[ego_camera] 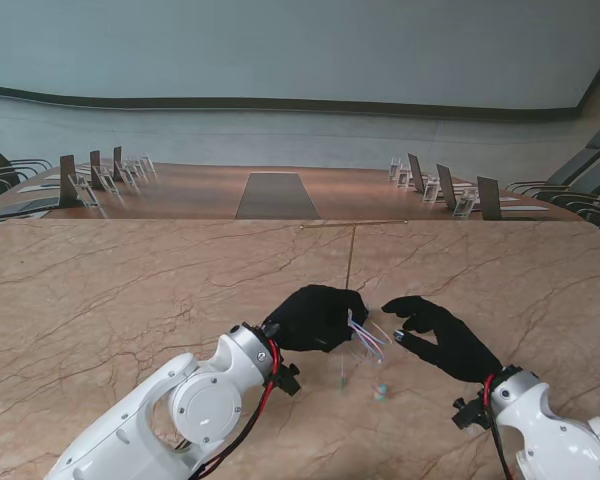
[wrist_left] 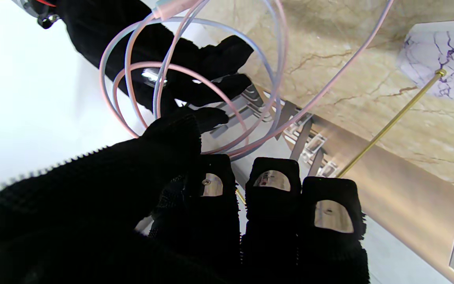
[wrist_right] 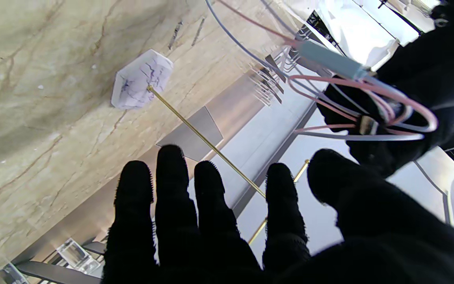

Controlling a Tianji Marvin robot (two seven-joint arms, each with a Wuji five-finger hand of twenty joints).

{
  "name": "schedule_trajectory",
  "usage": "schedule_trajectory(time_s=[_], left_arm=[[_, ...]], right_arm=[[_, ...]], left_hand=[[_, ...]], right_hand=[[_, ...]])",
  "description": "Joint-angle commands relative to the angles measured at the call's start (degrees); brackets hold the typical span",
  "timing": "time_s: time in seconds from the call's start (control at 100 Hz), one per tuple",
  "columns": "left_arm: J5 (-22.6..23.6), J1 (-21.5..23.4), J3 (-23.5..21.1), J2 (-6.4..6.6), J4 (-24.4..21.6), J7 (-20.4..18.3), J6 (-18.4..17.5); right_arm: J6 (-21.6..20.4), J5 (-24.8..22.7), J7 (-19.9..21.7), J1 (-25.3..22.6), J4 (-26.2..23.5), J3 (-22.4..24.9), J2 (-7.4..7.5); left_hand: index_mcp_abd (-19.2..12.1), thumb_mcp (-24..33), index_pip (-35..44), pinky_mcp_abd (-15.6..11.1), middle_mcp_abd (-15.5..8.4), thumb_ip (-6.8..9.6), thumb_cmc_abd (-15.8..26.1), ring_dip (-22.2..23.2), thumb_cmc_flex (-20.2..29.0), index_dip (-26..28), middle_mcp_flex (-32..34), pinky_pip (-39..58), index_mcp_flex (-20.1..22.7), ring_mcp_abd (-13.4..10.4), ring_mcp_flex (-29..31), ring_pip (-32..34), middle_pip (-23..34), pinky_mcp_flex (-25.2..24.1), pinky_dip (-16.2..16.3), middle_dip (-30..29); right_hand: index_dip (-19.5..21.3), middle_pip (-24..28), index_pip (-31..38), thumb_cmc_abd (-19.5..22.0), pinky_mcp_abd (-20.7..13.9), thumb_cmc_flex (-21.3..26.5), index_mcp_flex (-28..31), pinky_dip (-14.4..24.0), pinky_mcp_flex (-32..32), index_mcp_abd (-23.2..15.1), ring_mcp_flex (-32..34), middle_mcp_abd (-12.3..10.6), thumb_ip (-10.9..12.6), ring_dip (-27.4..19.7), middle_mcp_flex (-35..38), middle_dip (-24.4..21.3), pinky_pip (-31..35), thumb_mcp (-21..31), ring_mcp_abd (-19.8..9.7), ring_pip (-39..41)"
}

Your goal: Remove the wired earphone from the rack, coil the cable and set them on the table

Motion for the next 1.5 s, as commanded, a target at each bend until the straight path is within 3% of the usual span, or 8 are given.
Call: schedule_trajectory(time_s=[0.0,0.18,0.34,0.72,1.14,1.36,1.46,1.49], left_arm=[[-0.49,-0.25,0.26,-0.11,-0.84,-0.49,-0.44],[-1.33,-1.07,1.13,0.03,-1.44,-1.68,-1.08],[-1.57,-1.36,2.09,0.08,-1.78,-2.30,-0.69],[-2.56,-2.76,3.53,-0.06,-1.83,-2.95,-1.10],[-3.36,-4.25,4.30,-0.36,-1.19,-2.99,-1.39],[-3.73,-4.66,4.64,-0.43,-1.04,-3.17,-1.32],[-3.88,-4.90,4.76,-0.46,-0.88,-3.22,-1.45],[-3.90,-4.96,4.77,-0.46,-0.85,-3.27,-1.48]], right_arm=[[0.58,-0.78,0.32,0.33,0.51,-0.72,-0.05],[1.95,-2.09,0.89,2.00,1.82,-2.12,0.17],[2.11,-3.12,1.61,3.42,3.04,-3.24,0.44],[3.79,-6.21,3.11,4.94,4.24,-5.77,1.00],[5.04,-6.74,5.84,5.51,4.01,-8.03,1.65],[5.80,-6.27,6.67,6.32,4.33,-9.20,1.82],[6.04,-6.09,6.80,6.52,4.33,-9.39,1.83],[6.15,-6.09,6.80,6.53,4.28,-9.40,1.82]], left_hand=[[-1.85,1.25,0.48,-0.43,-4.12,-0.24,1.92,0.31,1.03,2.02,0.89,4.70,1.08,0.91,-0.35,0.93,2.00,-0.02,0.34,1.89],[-1.95,1.12,0.30,-0.45,-4.32,-0.23,2.03,0.34,0.93,2.34,0.81,4.62,1.02,0.82,-0.48,0.84,1.99,-0.06,0.45,1.91],[-1.97,0.88,0.11,-0.57,-4.35,-0.27,2.23,0.36,1.01,2.59,0.65,4.41,0.86,0.78,-0.61,0.75,1.92,-0.33,0.52,1.95],[-2.04,0.76,-0.18,-0.61,-4.38,-0.23,2.36,0.44,1.10,2.95,0.63,4.30,0.89,0.80,-0.69,0.67,1.88,-0.38,0.68,2.04],[-2.02,0.67,-0.34,-0.66,-4.38,-0.23,2.40,0.51,1.16,3.31,0.64,4.11,0.89,0.82,-0.78,0.58,1.86,-0.60,0.82,2.09],[-1.96,0.62,-0.45,-0.66,-4.38,-0.24,2.42,0.54,1.14,3.39,0.64,4.05,0.92,0.82,-0.78,0.56,1.86,-0.64,0.90,2.11],[-1.96,0.63,-0.46,-0.67,-4.40,-0.23,2.43,0.55,1.19,3.45,0.61,3.98,0.96,0.82,-0.79,0.54,1.84,-0.75,0.93,2.12],[-1.98,0.61,-0.46,-0.67,-4.40,-0.23,2.43,0.55,1.16,3.47,0.61,3.94,0.99,0.81,-0.80,0.54,1.84,-0.79,0.94,2.12]], right_hand=[[1.77,3.49,1.80,-3.23,1.11,0.40,-2.16,2.28,0.83,-3.53,1.98,0.99,-0.01,2.13,1.09,1.60,4.31,2.88,1.06,4.17],[4.45,9.49,3.14,-4.36,2.60,1.68,-2.91,4.20,2.01,-6.47,3.82,1.62,-2.25,5.22,2.15,3.77,9.87,3.77,2.14,12.03],[5.11,11.37,2.98,-5.08,2.43,1.15,-5.04,4.42,2.59,-8.53,4.61,1.21,-4.51,5.59,1.69,4.35,11.35,1.92,1.93,13.96],[5.60,13.86,3.61,-8.03,1.96,2.58,-6.24,4.75,3.78,-8.43,5.88,0.47,-5.36,6.31,2.01,5.22,13.26,3.60,1.18,16.56],[5.55,14.28,3.56,-9.20,1.86,-1.11,-6.32,4.60,3.70,-7.72,5.83,0.29,-6.97,6.47,2.02,5.28,13.49,2.20,1.17,17.32],[7.08,14.93,6.18,-8.53,1.89,0.31,-2.25,4.51,3.77,-8.21,6.52,0.75,-7.71,6.96,2.96,5.49,13.55,1.91,1.84,18.63],[9.86,15.91,8.87,-7.69,1.95,3.96,1.26,4.76,4.30,-9.54,7.35,1.28,-8.69,7.49,3.96,5.89,14.43,2.62,2.25,20.29],[8.06,16.35,11.60,-8.92,1.93,5.43,2.07,4.88,4.40,-10.54,7.50,1.41,-11.36,7.62,4.11,6.08,14.96,3.90,2.28,21.08]])
